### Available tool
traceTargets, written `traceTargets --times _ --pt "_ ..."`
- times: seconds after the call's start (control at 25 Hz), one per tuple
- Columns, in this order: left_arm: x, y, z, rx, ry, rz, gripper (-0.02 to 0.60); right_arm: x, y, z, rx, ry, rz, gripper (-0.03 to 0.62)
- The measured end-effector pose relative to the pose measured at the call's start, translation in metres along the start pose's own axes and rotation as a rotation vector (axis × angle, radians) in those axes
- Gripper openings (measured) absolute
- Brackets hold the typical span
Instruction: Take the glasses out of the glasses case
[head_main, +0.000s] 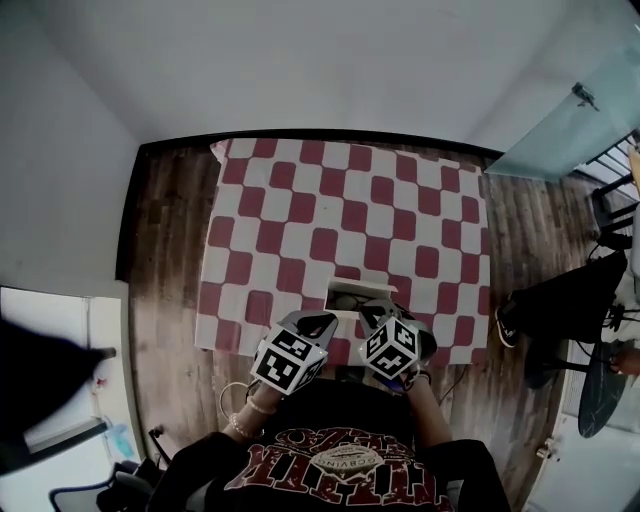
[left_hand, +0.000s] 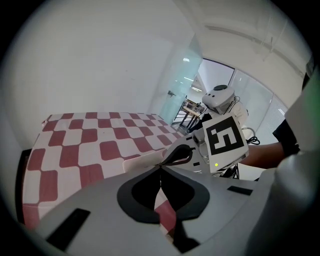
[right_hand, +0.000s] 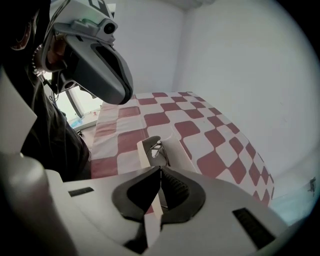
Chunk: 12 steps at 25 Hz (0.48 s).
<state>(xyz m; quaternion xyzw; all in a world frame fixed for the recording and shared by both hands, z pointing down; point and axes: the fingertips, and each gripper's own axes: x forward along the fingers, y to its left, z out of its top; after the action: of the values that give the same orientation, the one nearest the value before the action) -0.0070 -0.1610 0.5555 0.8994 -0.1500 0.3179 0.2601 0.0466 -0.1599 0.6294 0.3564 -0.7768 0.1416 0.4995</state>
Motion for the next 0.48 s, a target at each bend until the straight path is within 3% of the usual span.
traceTargets --times 0.48 --pt "-0.010 0.015 -0.015 -0.086 -0.018 0.036 0.011 0.019 -0.004 -0.007 -0.219 0.141 -0.016 0.021"
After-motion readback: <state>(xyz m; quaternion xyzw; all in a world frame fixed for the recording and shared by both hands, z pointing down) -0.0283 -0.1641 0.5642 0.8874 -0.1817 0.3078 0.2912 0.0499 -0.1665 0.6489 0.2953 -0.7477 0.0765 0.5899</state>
